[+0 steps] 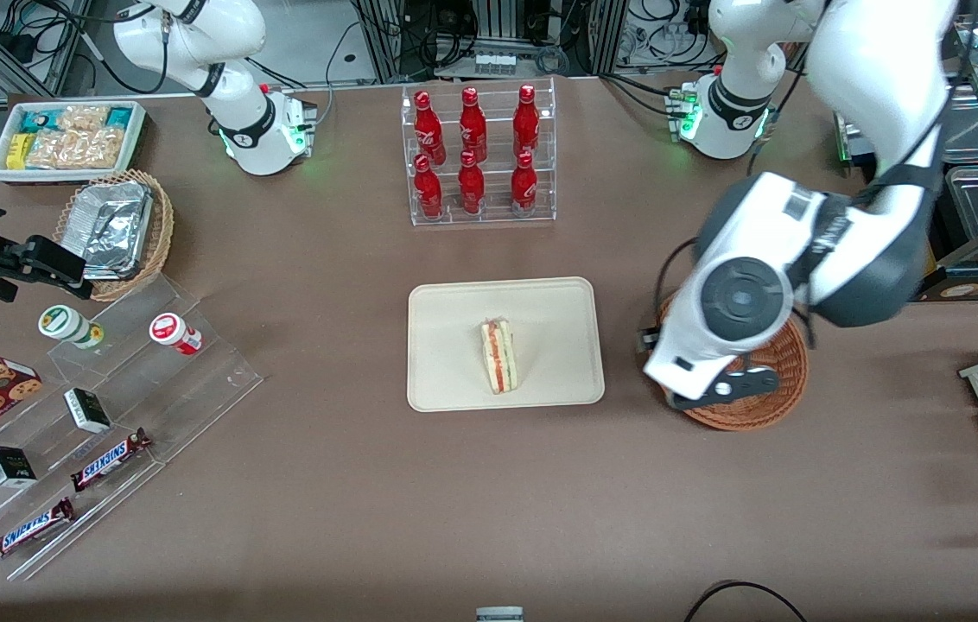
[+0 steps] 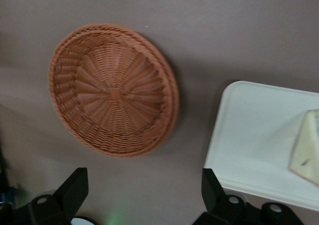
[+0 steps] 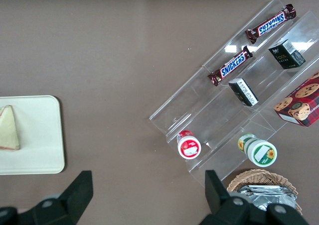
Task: Place sandwich from basket to tray
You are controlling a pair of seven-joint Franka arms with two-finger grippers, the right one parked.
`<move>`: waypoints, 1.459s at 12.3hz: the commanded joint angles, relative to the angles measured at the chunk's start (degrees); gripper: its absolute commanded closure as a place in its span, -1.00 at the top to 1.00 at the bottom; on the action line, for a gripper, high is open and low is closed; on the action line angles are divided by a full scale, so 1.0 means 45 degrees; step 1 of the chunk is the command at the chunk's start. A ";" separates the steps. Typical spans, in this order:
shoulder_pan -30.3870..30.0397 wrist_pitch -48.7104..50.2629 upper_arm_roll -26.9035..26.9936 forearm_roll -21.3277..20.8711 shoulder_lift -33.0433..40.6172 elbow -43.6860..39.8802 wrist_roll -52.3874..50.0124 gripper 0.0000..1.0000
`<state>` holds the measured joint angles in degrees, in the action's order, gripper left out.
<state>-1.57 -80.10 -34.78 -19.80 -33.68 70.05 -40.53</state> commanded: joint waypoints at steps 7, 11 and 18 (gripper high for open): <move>-0.2384 0.0164 0.0033 0.0649 0.3123 0.2652 0.3040 1.00; -0.2294 0.0376 0.2053 0.2791 0.5016 0.3709 0.5951 1.00; -0.0629 0.2603 0.5928 0.3853 0.6934 0.3614 0.8284 1.00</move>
<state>-6.26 -69.73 -11.06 -3.63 -5.96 84.72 -4.27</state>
